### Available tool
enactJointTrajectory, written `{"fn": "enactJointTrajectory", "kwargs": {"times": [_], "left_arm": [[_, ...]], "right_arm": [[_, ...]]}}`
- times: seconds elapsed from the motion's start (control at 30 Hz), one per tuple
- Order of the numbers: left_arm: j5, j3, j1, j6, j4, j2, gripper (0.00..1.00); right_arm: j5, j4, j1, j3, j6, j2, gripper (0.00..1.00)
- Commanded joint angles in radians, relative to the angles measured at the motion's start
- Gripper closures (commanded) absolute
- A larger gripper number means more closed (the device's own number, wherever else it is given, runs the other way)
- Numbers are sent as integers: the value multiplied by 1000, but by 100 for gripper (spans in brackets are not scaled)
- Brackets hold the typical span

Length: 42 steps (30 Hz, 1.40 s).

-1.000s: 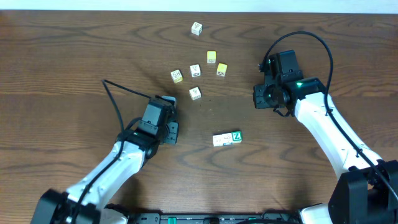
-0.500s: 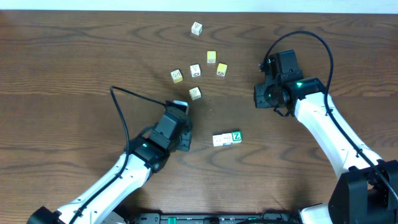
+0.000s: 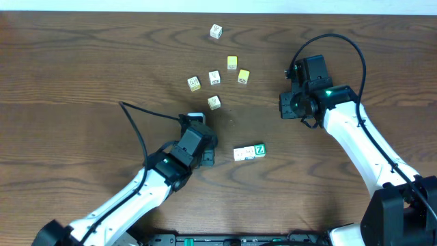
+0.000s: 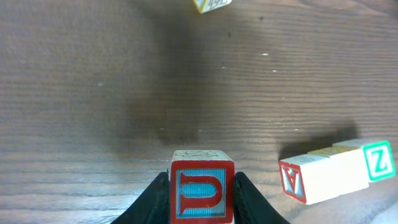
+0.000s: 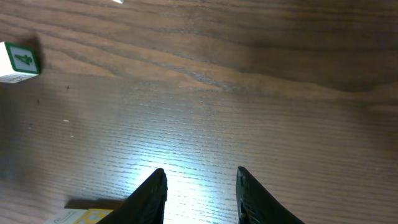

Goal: Lift 4 blocks
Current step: 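Move the U block to the left end of the block row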

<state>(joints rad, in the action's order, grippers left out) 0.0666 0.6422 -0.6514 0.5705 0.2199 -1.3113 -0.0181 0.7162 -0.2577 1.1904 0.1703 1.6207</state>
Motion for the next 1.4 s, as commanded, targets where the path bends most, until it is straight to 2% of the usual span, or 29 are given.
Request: {"fn": "enactJointTrajectory", "kwargs": {"times": [0.0, 0.23, 0.67, 1.37], "left_arm": [[-17, 26, -3, 49, -31, -57, 75], [-60, 40, -3, 52, -83, -131, 75], [-54, 41, -98, 103, -103, -133, 75], [-56, 41, -121, 168, -117, -159, 75]], "right_arm": [[13, 6, -6, 6, -11, 3, 67], [14, 10, -6, 5, -11, 3, 67], [13, 8, -6, 4, -12, 3, 69], [14, 9, -6, -9, -14, 3, 71]]}}
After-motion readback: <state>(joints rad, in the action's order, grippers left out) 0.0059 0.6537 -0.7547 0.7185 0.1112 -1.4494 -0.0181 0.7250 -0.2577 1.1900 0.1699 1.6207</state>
